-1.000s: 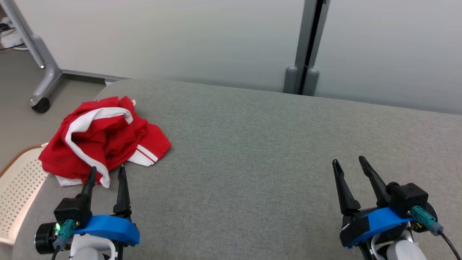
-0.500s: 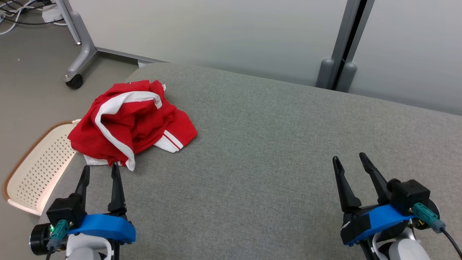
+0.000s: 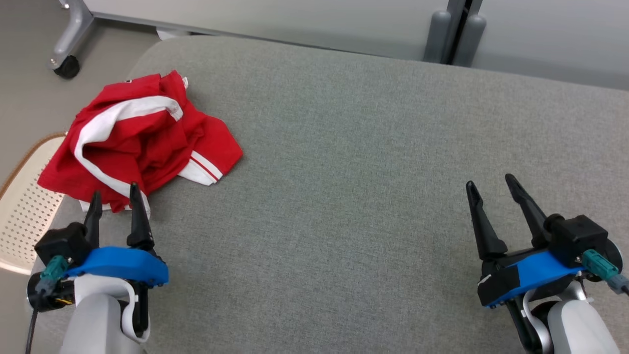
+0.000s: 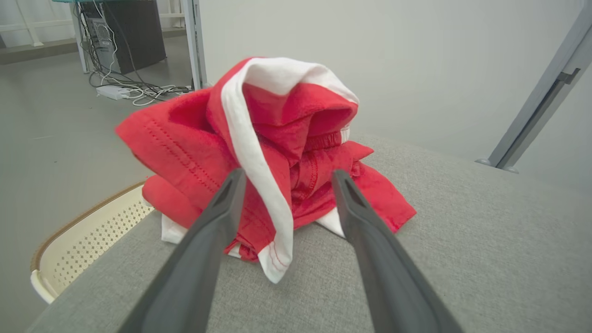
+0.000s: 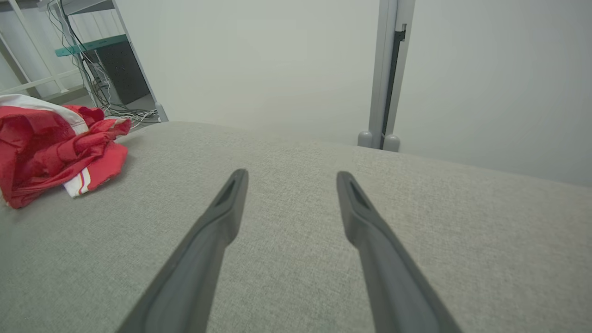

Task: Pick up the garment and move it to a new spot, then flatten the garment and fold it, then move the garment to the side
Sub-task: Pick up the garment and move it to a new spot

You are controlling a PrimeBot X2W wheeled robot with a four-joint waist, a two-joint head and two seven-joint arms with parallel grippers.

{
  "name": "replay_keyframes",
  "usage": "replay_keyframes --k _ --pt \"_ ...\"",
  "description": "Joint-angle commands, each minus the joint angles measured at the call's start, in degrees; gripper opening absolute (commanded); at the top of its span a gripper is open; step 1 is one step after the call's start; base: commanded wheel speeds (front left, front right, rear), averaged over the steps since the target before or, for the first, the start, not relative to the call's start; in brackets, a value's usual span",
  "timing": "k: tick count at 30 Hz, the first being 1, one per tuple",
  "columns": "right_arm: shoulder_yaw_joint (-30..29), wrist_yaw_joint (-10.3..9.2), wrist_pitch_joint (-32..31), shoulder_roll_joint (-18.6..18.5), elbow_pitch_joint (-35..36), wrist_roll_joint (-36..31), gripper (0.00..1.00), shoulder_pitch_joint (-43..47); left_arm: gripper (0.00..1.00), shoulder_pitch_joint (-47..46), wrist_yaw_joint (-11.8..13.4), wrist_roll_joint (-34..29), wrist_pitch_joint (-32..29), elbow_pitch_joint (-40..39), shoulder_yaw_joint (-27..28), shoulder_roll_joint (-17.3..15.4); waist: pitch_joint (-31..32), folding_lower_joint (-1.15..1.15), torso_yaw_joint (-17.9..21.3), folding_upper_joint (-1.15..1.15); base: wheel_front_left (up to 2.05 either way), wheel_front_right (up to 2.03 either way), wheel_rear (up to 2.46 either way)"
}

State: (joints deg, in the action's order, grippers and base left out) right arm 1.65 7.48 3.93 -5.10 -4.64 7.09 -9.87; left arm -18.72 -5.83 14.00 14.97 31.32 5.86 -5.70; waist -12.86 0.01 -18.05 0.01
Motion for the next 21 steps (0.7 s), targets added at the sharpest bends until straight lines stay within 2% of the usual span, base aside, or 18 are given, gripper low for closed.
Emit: replay_keyframes --k 1,7,13,14,15,16,21 --pt "-0.2 0.02 -0.3 -0.7 0.6 -0.3 1.00 -1.1 1.00 -2.1 -0.1 0.6 -0.2 1.7 0.4 -0.5 -1.5 -0.01 -0.5 -0.01 0.00 0.00 0.00" --pt "-0.5 0.02 -1.6 -1.9 2.6 -0.4 1.00 -2.6 1.00 -8.8 -0.1 2.8 -1.3 11.2 2.1 -2.4 -5.8 -0.01 0.0 -0.01 0.00 0.00 0.00" --pt "-1.1 0.02 -2.1 -2.4 3.7 -0.5 1.00 -3.4 1.00 -13.8 -0.6 4.4 -1.1 17.5 2.2 -2.8 -8.0 -0.01 -0.3 -0.01 0.00 0.00 0.00" --pt "-1.2 0.02 -2.2 -2.5 3.8 -0.5 1.00 -3.4 0.93 -14.3 -0.7 4.6 -1.0 18.2 2.0 -2.8 -8.2 -0.01 -0.4 -0.01 0.00 0.00 0.00" --pt "-1.2 0.02 -2.2 -2.5 3.9 -0.6 1.00 -3.3 0.27 -14.9 -0.7 4.8 -0.8 18.6 2.1 -2.9 -8.3 -0.01 -0.5 -0.01 0.00 0.00 0.00" --pt "-1.3 0.02 -2.3 -2.6 3.9 -0.6 1.00 -3.3 0.00 -15.3 -0.8 5.1 -0.6 18.9 2.4 -3.1 -8.3 -0.01 -0.5 -0.01 0.00 0.00 0.00" --pt "-1.2 0.02 -1.9 -1.9 3.5 -0.4 1.00 -2.9 0.00 -14.9 -1.3 5.4 0.1 18.2 1.7 -3.4 -6.9 -0.01 -0.3 -0.01 0.00 0.00 0.00"
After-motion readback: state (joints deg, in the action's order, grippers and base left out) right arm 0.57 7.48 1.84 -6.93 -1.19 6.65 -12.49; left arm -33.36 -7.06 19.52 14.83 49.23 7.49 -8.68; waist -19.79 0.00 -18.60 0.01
